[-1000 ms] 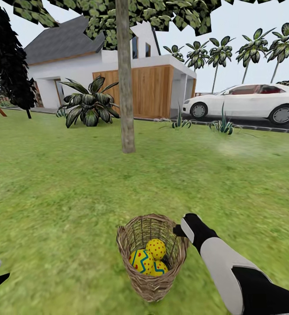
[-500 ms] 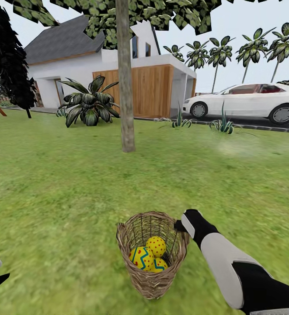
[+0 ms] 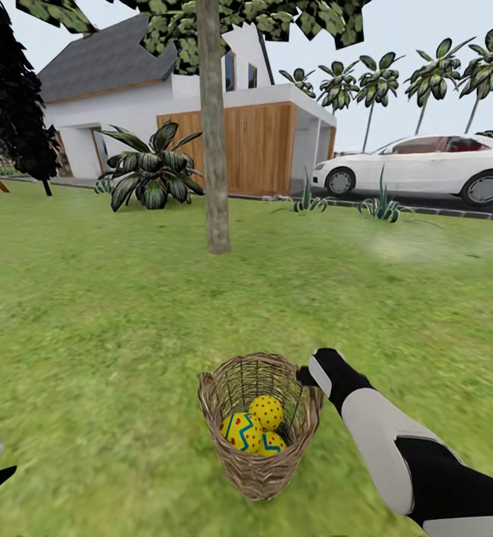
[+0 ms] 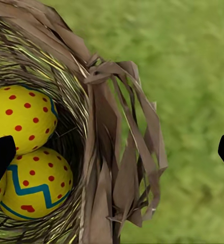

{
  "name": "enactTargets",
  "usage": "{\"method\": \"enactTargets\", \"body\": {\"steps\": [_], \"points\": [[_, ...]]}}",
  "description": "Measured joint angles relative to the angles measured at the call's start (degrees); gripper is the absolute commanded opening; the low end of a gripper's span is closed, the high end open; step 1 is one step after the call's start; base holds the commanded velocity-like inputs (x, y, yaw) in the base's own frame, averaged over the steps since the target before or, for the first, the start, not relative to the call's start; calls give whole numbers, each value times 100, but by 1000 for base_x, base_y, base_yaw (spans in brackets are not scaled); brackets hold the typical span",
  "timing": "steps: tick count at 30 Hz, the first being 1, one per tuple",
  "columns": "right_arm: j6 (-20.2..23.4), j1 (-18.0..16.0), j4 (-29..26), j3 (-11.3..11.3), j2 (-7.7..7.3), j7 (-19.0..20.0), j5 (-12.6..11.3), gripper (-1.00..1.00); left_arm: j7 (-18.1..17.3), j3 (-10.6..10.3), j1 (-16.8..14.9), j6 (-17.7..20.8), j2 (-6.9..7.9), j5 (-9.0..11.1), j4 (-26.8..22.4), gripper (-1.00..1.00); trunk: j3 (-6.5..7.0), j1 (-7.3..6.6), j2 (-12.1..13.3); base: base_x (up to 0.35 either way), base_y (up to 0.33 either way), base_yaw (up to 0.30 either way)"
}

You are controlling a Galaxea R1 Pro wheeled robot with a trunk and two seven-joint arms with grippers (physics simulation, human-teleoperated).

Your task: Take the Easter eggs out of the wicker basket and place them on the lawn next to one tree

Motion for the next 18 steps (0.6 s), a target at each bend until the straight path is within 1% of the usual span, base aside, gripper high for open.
{"method": "enactTargets", "body": {"steps": [6,11,14,18], "points": [[0,-5,0,2,-5,-7,4,100,0,0,0,0,0,0,0,100,-133,15,-8,0,0,0],[0,-6,0,2,-12,-10,13,100,0,0,0,2,0,0,0,100,-134,15,-9,0,0,0],[0,-6,0,1,-17,-10,15,100,0,0,0,26,0,1,0,100,-200,23,-12,0,0,0],[0,-6,4,-6,-65,-10,10,100,0,0,0,46,0,1,0,100,-200,23,-13,0,0,0]]}}
